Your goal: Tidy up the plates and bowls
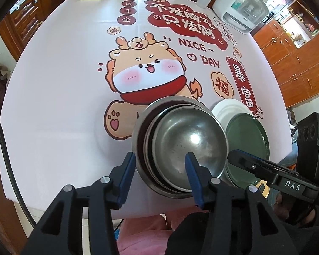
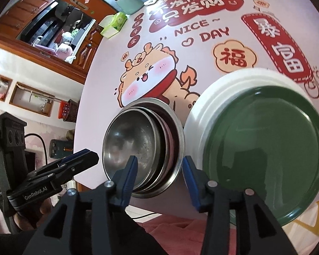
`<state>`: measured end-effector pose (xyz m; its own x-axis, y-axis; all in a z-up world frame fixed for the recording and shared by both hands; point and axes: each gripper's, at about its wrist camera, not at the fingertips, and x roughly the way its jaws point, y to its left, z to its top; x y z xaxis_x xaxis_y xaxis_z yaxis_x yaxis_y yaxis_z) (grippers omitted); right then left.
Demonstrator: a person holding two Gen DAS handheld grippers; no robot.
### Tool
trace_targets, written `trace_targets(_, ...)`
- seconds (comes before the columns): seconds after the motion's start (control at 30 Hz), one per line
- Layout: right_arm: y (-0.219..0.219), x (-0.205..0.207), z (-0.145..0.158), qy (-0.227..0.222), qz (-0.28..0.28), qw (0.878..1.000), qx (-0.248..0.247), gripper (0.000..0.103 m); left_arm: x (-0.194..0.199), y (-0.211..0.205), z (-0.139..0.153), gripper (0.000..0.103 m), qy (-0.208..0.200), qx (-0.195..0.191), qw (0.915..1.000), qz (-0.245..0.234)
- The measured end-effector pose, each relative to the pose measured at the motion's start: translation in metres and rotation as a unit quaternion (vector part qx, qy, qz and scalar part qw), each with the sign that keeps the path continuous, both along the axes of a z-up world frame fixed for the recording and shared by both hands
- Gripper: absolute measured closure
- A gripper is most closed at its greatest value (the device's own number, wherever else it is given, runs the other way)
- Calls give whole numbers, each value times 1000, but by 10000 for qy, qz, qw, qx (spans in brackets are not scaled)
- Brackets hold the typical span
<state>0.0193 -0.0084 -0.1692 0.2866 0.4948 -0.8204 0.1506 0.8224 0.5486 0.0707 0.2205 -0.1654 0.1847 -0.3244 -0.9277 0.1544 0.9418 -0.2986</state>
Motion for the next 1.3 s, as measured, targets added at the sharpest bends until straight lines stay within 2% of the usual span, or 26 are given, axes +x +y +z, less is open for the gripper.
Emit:
trace_targets(0.17,-6,1,-10,225,-201,9991,286,58,5,7,-9,47,112,-44,9999,49)
trace_targets(0.23,-6,3,-16,347,-253,9983,390,57,7,9,-13,41,164,-60,9998,68)
trace_targets(0.43,-8,8,-31,640,-440,9949,647,57,16,13,-27,38,406,-97,9991,76)
trace_targets(0.87,-8,25,-48,964,-590,9892,935,57,39,2,-52,38,839,-109,9961,-233)
trace_targets(1.1,-7,31,-53,1046,-629,9868,1063,57,48,-4,-59,41,954,-153,9946,-386)
trace_targets(1.3,-6,34,-55,1088,-602,9861,1099,57,54,-9,-66,56,1073,-210,9928,-493)
